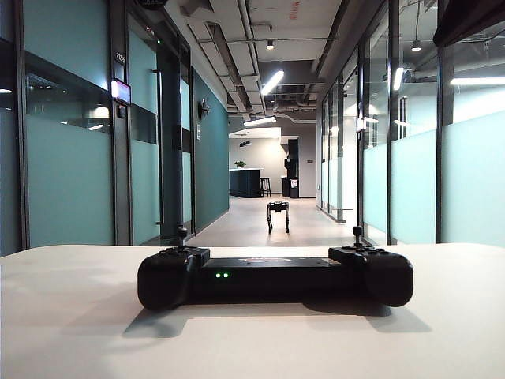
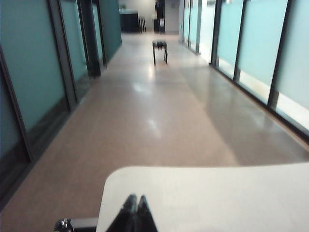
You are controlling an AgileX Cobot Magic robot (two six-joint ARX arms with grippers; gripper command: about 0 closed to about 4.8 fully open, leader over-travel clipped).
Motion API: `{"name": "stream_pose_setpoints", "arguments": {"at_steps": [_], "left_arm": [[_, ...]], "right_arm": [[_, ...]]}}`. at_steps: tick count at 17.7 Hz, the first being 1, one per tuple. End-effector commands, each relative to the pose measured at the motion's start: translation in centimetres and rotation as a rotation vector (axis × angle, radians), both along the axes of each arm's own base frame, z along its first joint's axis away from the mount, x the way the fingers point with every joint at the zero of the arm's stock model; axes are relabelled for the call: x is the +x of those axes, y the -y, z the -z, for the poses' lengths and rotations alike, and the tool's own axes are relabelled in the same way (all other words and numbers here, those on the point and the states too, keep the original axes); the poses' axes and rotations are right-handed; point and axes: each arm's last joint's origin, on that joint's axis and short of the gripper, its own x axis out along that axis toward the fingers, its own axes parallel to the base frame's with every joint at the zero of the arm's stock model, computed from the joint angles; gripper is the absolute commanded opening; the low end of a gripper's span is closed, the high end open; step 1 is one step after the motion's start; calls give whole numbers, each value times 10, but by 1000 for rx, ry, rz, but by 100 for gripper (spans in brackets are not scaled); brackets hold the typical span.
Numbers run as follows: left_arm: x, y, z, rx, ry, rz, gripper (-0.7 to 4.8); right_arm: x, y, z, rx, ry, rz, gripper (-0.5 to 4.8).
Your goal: Push the left joystick on the remote control sitting on the white table forward to make the robot dog walk in a straight line until it approaches the door.
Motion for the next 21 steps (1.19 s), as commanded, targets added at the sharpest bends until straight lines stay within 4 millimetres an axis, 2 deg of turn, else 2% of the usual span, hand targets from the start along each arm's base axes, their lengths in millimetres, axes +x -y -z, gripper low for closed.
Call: {"name": "stream_pose_setpoints", "arguments": {"at_steps": [1, 5, 8, 14, 21], "left_arm": [[3, 0, 7, 2, 43, -4, -5], [8, 1, 23, 4, 31, 0, -5], [8, 2, 25, 8, 11, -70, -5], [8, 4, 27, 18, -17, 0, -6], [8, 4, 27, 17, -14, 2, -5]], "right_arm": [[0, 0, -4, 11, 23, 4, -5], [0, 0, -4, 10, 24, 4, -5], [0, 0, -4, 11, 24, 4, -5], [0, 0, -4, 11, 24, 4, -5], [0, 0, -4, 11, 23, 4, -5]]}}
